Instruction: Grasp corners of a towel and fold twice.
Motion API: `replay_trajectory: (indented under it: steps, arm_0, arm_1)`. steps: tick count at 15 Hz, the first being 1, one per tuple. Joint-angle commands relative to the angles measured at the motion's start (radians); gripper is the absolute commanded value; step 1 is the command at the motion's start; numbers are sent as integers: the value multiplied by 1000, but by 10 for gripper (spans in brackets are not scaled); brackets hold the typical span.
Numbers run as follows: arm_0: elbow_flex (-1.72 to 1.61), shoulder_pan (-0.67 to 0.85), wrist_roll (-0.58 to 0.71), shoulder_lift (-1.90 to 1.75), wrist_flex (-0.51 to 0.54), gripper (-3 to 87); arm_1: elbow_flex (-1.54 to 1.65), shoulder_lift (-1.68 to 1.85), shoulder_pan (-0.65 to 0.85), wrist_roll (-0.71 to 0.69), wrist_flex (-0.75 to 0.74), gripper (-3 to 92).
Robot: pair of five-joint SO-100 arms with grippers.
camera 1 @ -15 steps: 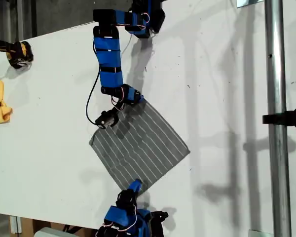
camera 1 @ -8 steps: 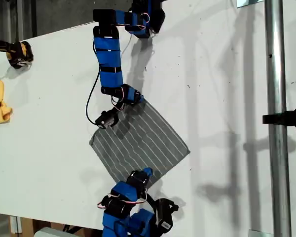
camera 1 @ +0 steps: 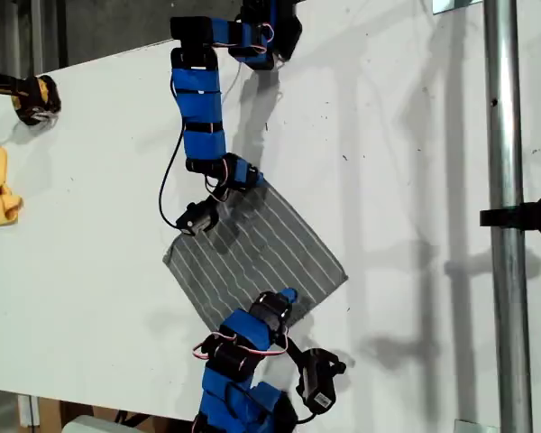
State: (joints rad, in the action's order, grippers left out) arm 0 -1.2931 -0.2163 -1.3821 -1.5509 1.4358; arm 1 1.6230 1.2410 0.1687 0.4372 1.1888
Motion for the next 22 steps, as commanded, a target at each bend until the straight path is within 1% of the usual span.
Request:
replay_trajectory:
  steps: [1,2,3,4,6,11,18,22]
  arm_0:
    - [49,-15,-37,-9,3,244]
    - [64,-21,-34,-8,3,317]
    - [80,-28,-18,-6,3,360]
    - [94,-34,3,-2,3,371]
    - [100,-34,-9,31,31,366]
    - [156,-58,-49,202,57,363]
    - [242,-69,-114,440,44,352]
    - [282,-80,-158,531,26,330]
  arm_1:
    - [-55,81,-17,-6,6,-2]
    - [-52,81,-20,-6,6,-2]
    - [-51,81,-21,-3,6,-2]
    - [-51,83,-23,-3,6,-2]
    - [-48,89,-21,-3,6,-2]
    - [-40,92,-18,-3,6,-2]
    - [-31,103,-25,-2,9,-2]
    - [-12,106,-31,6,5,-2]
